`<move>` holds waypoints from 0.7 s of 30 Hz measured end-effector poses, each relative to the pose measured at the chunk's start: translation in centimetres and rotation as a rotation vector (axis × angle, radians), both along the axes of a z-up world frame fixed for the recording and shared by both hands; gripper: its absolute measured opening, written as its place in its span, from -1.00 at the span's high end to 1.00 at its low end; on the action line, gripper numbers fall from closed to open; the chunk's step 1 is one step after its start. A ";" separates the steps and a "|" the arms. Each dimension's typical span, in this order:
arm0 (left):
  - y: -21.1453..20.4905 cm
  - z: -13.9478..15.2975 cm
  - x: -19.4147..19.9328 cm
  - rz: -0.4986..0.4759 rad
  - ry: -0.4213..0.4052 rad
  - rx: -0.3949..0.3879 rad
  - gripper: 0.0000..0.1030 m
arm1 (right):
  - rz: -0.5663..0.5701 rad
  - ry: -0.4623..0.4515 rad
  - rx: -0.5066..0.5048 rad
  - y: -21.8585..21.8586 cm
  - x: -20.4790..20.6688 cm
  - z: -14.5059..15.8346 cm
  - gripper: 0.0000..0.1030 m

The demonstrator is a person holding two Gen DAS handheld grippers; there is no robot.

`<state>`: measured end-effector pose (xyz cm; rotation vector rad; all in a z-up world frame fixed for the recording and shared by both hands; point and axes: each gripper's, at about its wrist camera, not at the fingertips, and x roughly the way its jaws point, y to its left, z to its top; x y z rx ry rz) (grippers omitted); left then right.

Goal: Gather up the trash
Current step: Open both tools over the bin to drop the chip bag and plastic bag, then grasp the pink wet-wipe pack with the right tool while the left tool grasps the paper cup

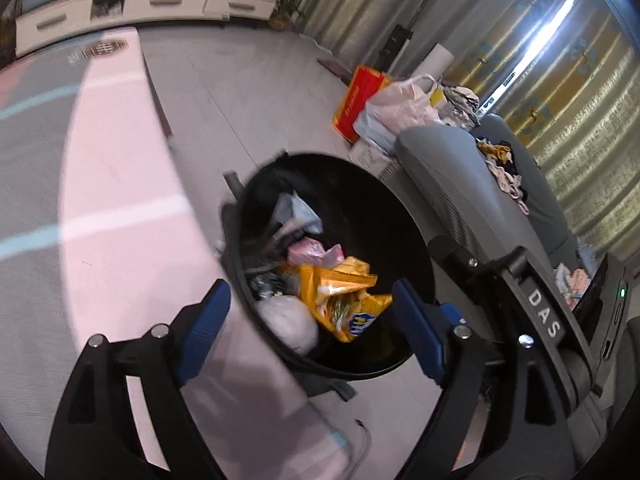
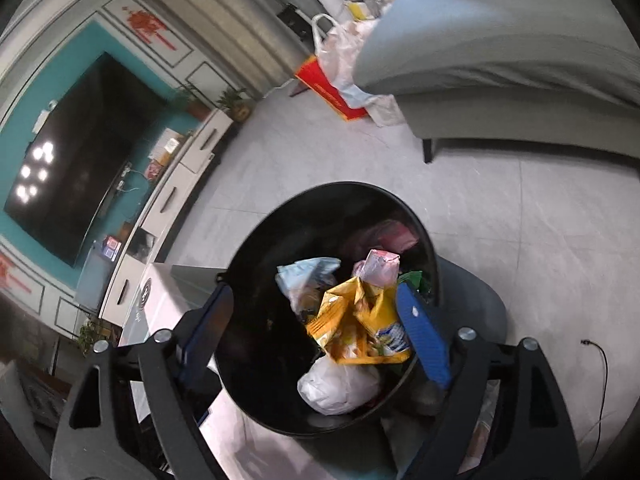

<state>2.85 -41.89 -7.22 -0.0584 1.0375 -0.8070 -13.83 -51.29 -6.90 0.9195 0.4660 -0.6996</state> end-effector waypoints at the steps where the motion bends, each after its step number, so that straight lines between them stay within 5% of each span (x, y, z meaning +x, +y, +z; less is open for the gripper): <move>1: 0.6 0.5 0.0 0.010 -0.017 0.006 -0.67 | 0.010 -0.002 -0.012 0.3 0.3 0.3 -0.74; 10: 14.6 5.4 2.1 0.283 -0.052 -0.089 -0.86 | 0.116 0.106 -0.166 3.8 3.6 1.8 -0.75; 21: 37.5 6.7 2.9 0.760 -0.131 0.062 -0.92 | 0.332 0.116 -0.267 10.5 8.1 3.1 -0.77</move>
